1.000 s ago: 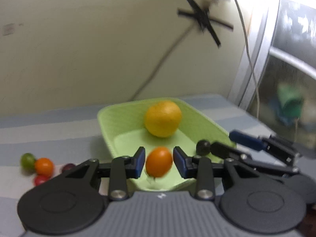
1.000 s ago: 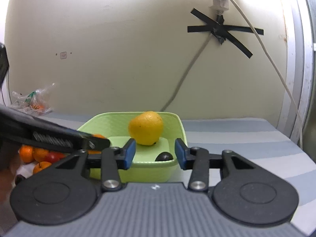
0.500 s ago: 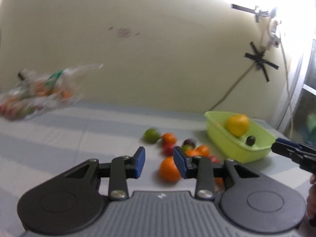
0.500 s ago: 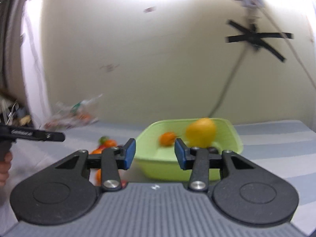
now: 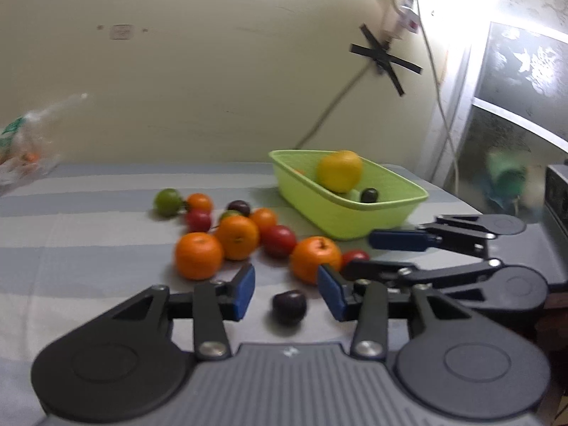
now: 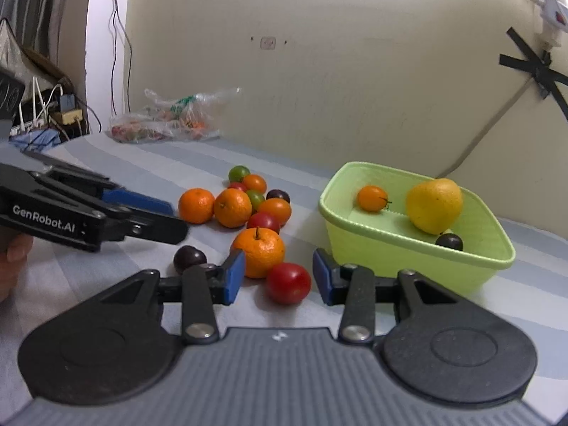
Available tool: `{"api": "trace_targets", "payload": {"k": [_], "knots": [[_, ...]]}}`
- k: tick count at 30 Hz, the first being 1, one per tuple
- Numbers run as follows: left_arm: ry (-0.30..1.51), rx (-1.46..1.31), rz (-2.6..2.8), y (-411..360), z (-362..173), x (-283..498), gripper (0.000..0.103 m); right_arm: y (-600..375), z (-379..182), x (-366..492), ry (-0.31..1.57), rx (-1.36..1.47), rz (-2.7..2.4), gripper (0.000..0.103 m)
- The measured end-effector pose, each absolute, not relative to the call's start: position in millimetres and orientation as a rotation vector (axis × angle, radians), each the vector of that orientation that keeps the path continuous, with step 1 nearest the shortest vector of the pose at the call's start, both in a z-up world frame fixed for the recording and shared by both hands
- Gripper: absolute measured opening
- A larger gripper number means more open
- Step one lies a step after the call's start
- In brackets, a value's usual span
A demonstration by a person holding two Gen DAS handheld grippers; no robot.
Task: Organize fruits
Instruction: 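Grasp a dark plum with the left tool while the right tool grasps a tangerine, then carry the plum and tangerine into the green basket and open both tools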
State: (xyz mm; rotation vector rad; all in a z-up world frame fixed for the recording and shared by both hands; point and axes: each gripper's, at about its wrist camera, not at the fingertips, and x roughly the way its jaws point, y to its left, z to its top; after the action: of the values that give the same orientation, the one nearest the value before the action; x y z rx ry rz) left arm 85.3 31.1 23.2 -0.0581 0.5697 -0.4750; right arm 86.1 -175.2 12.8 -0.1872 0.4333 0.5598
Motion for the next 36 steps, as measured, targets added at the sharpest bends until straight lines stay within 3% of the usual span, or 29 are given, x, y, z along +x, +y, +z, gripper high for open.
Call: {"api": "trace_targets", "payload": {"k": [12, 14, 15, 17, 23, 36], "knots": [[0.589, 0.144, -0.465, 11.8, 6.0, 76.0, 0.046, -153.2, 14.2, 110.8, 0.465, -0.253, 0.656, 0.046], [0.617, 0.163, -0.453, 6.3, 1.5, 83.2, 0.045, -147.3, 13.3, 111.3, 0.474, -0.268, 0.67, 0.046], [0.614, 0.163, -0.453, 6.3, 1.2, 83.7, 0.032, -144.5, 12.4, 112.5, 0.488, -0.27, 0.676, 0.045], [0.604, 0.17, -0.462, 6.5, 0.2, 81.5, 0.026, -144.5, 12.5, 115.0, 0.514, -0.24, 0.68, 0.045], [0.579, 0.141, -0.442, 15.2, 2.5, 67.1, 0.026, -151.1, 13.0, 108.0, 0.543, -0.169, 0.699, 0.04], [0.487, 0.054, -0.533, -12.1, 49.7, 93.7, 0.026, -220.0, 39.6, 91.9, 0.341, 0.05, 0.504, 0.04]]}}
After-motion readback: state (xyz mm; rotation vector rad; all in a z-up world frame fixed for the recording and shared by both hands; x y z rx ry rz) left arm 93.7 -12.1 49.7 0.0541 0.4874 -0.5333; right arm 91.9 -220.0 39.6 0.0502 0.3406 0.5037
